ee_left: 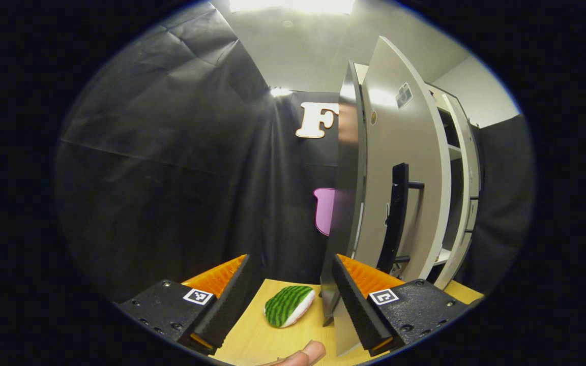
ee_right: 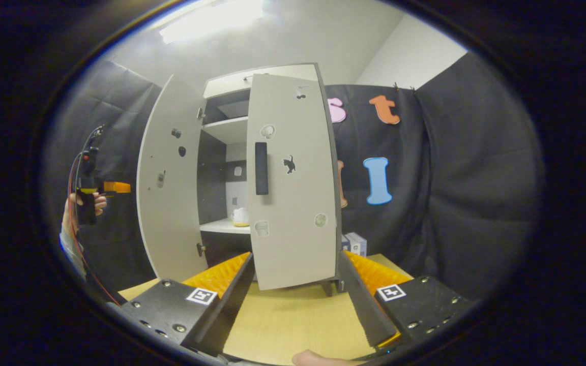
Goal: Grab one shoe with the right hand and put it into the shoe cabinet, grab the other shoe with the left hand and put it into the shoe cabinet; then close the right door with the right hand and the left door with the left hand.
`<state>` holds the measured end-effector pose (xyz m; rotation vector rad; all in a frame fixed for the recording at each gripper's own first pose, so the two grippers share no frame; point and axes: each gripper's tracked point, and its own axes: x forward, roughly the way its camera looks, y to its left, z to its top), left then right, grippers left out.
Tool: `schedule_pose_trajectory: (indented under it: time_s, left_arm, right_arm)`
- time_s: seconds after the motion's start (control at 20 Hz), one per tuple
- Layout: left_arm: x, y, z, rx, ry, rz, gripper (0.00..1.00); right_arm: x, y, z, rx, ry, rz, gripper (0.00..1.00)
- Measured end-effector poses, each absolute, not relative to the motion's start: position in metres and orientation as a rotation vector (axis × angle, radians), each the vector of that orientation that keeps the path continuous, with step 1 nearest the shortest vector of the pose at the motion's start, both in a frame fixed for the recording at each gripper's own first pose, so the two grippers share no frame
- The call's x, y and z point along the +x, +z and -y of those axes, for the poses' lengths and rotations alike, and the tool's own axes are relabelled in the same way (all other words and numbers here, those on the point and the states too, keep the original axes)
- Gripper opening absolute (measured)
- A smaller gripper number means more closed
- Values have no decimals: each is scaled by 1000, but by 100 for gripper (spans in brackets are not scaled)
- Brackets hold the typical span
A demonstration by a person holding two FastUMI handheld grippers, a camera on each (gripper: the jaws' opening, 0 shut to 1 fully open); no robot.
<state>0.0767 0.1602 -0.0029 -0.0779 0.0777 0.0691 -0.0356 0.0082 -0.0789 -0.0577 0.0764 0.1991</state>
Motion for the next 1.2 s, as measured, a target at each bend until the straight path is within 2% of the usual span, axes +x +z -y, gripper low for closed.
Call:
schedule_pose_trajectory:
  time_s: [0.3,0.35,0.45,0.5,0.55,0.6,0.65,0.7,0.8,0.85,0.95,1.0,1.1,1.15,1.2]
  left_arm:
    - [87,-4,-125,-47,72,-116,99]
    - [87,1,-125,-35,91,-113,91]
    - [85,4,-121,14,123,-109,90]
    - [84,7,-119,58,135,-95,89]
    - [83,10,-117,90,144,-86,95]
    - [82,12,-115,112,152,-82,94]
    - [81,13,-114,112,152,-77,89]
    - [81,14,-113,102,147,-77,94]
    - [80,16,-113,74,136,-75,90]
    - [81,15,-113,72,125,-73,94]
    - [82,15,-112,60,105,-77,90]
    - [82,14,-111,49,100,-82,94]
    - [83,15,-111,33,100,-82,89]
    - [83,15,-111,40,89,-80,94]
    - [83,15,-109,43,75,-82,90]
  right_arm:
    - [-54,-91,-36,-117,303,-77,99]
    - [-59,-92,-40,-121,325,-75,94]
    - [-66,-91,-45,-141,355,-65,98]
    - [-67,-89,-45,-150,359,-55,98]
    - [-69,-88,-46,-158,362,-45,99]
    - [-69,-88,-47,-163,363,-43,99]
    - [-69,-90,-48,-163,367,-46,99]
    - [-69,-92,-49,-160,372,-52,100]
    - [-69,-95,-53,-151,378,-60,98]
    - [-68,-97,-53,-148,375,-63,99]
    - [-65,-98,-50,-146,360,-69,99]
    - [-63,-100,-48,-147,355,-74,98]
    - [-59,-104,-48,-152,355,-85,98]
    - [-58,-104,-47,-148,350,-89,99]
    - [-57,-106,-45,-138,345,-91,99]
